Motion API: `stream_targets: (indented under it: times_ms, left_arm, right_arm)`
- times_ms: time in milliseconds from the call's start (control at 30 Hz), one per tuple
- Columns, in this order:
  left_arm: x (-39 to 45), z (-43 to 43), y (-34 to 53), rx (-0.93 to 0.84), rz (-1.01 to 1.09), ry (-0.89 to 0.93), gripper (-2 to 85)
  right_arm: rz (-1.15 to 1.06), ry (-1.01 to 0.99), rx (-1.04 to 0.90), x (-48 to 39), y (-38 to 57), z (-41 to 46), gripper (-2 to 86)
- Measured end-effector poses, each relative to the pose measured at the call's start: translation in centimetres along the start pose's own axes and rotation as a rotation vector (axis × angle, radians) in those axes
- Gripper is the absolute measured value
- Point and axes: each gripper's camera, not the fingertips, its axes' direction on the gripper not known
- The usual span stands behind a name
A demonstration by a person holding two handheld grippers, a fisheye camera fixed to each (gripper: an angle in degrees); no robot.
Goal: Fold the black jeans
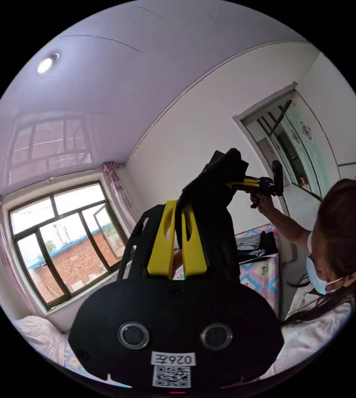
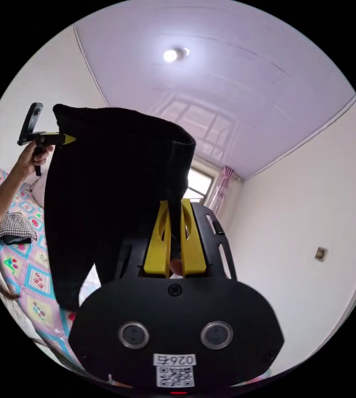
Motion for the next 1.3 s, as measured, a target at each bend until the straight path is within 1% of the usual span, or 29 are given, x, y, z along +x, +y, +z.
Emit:
stream_targets:
  times_ms: [67, 133, 167, 200, 267, 367, 433, 500, 533, 600, 633, 700, 733, 767, 800, 833, 867, 900, 933, 967, 1000, 1033, 1067, 1133, 1167, 1200, 1267, 1300]
  left_arm:
    - [0.7, -2.5, -3.4, 0.026, 0.030, -0.053, -0.4]
    - [0.8, -3.8, -5.8, 0.037, 0.044, -0.058, -0.4]
    - [0.7, -4.5, -7.0, 0.058, 0.044, -0.061, -0.4]
    - [0.7, -4.7, -7.6, 0.069, 0.046, -0.065, -0.4]
    - [-0.1, -4.6, -9.8, 0.070, 0.041, -0.077, -0.3]
    - [-2.4, -2.1, -10.4, 0.026, 0.003, -0.056, -0.3]
    - [-4.3, 0.3, -9.5, -0.006, -0.035, -0.017, -0.3]
    - [-6.5, 3.6, -7.7, -0.055, -0.088, 0.034, -0.3]
    - [-8.0, 6.2, -5.8, -0.093, -0.135, 0.050, -0.2]
    - [-10.4, 10.4, -2.3, -0.145, -0.212, 0.072, -0.1]
    - [-12.1, 13.7, 0.6, -0.181, -0.272, 0.095, 0.1]
    - [-15.2, 19.7, 5.6, -0.253, -0.388, 0.131, 0.5]
    - [-17.9, 24.6, 9.3, -0.300, -0.487, 0.148, 0.9]
    - [-21.0, 29.8, 13.0, -0.334, -0.567, 0.144, 1.9]
    - [-22.7, 32.5, 14.8, -0.352, -0.591, 0.134, 2.3]
    - [-26.1, 37.6, 18.5, -0.419, -0.664, 0.091, 2.5]
    - [-29.1, 41.3, 22.4, -0.488, -0.796, 0.025, 1.8]
    - [-30.1, 42.4, 24.5, -0.494, -0.874, -0.013, 0.9]
    - [-31.1, 43.3, 28.4, -0.418, -1.002, -0.039, -0.2]
    - [-31.2, 43.6, 32.1, -0.321, -1.090, -0.027, -0.6]
    - [-31.2, 43.8, 33.9, -0.313, -1.126, -0.016, -0.7]
    - [-30.9, 44.5, 37.3, -0.372, -1.160, 0.005, -0.8]
    - [-30.1, 45.0, 40.3, -0.475, -1.140, 0.010, -0.9]
    - [-28.3, 45.0, 44.1, -0.619, -1.095, 0.000, -0.9]
    - [-27.0, 44.6, 46.4, -0.692, -1.075, 0.021, -1.0]
    - [-26.4, 44.5, 47.5, -0.729, -1.067, 0.033, -1.0]
    - [-23.9, 44.2, 51.1, -0.911, -1.010, 0.049, -1.0]
    - [-23.3, 44.1, 51.8, -0.962, -0.995, 0.040, -1.0]
  right_arm:
    - [-0.023, 0.038, 0.053, -1.1, -2.9, -3.3, -1.0]
    - [-0.049, 0.083, 0.107, -2.4, -5.2, -6.0, -1.0]
    - [-0.058, 0.122, 0.163, -3.3, -6.3, -7.9, -1.0]
    - [-0.062, 0.163, 0.214, -4.0, -7.2, -9.7, -1.0]
    - [-0.070, 0.200, 0.255, -4.8, -8.5, -11.5, -1.0]
    - [-0.077, 0.195, 0.225, -5.4, -9.8, -11.6, -1.1]
    - [-0.088, 0.180, 0.171, -5.5, -9.4, -9.8, -1.2]
    - [-0.077, 0.148, 0.077, -5.3, -7.1, -5.7, -1.3]
    - [-0.069, 0.121, 0.053, -5.3, -6.2, -4.5, -1.3]
    - [-0.034, 0.008, -0.033, -5.1, -1.7, 1.3, -1.4]
    - [-0.025, -0.008, -0.056, -5.2, -0.3, 3.0, -1.4]
    - [0.019, -0.036, -0.156, -6.0, 5.7, 11.1, -1.3]
    - [0.032, -0.034, -0.183, -6.2, 7.2, 13.5, -1.2]
    - [0.056, -0.024, -0.239, -6.7, 10.2, 18.9, -1.1]
    - [0.073, 0.010, -0.285, -7.1, 12.9, 25.4, -0.8]
    - [0.070, 0.035, -0.313, -7.5, 14.3, 29.3, -0.6]
    - [0.015, 0.073, -0.417, -8.6, 17.4, 38.1, 0.3]
    - [-0.063, 0.082, -0.609, -10.0, 21.3, 47.2, 0.7]
    - [-0.090, 0.079, -0.736, -10.6, 23.5, 51.2, 0.7]
    - [-0.118, 0.101, -0.914, -11.7, 27.8, 56.7, 0.4]
    - [-0.105, 0.122, -0.887, -12.7, 31.2, 58.2, -0.1]
    - [-0.079, 0.129, -0.842, -13.0, 32.8, 58.1, -0.3]
    - [-0.048, 0.099, -0.791, -13.7, 36.2, 57.7, -0.5]
    - [-0.037, -0.004, -0.807, -14.6, 41.8, 57.3, -0.6]
    - [0.005, -0.061, -0.822, -14.4, 45.5, 56.6, -0.6]
    - [0.085, -0.116, -0.815, -13.4, 48.9, 55.4, -0.3]
    - [0.209, -0.216, -0.829, -11.5, 53.3, 53.4, 0.5]
    - [0.284, -0.263, -0.849, -10.2, 56.0, 51.9, 1.5]
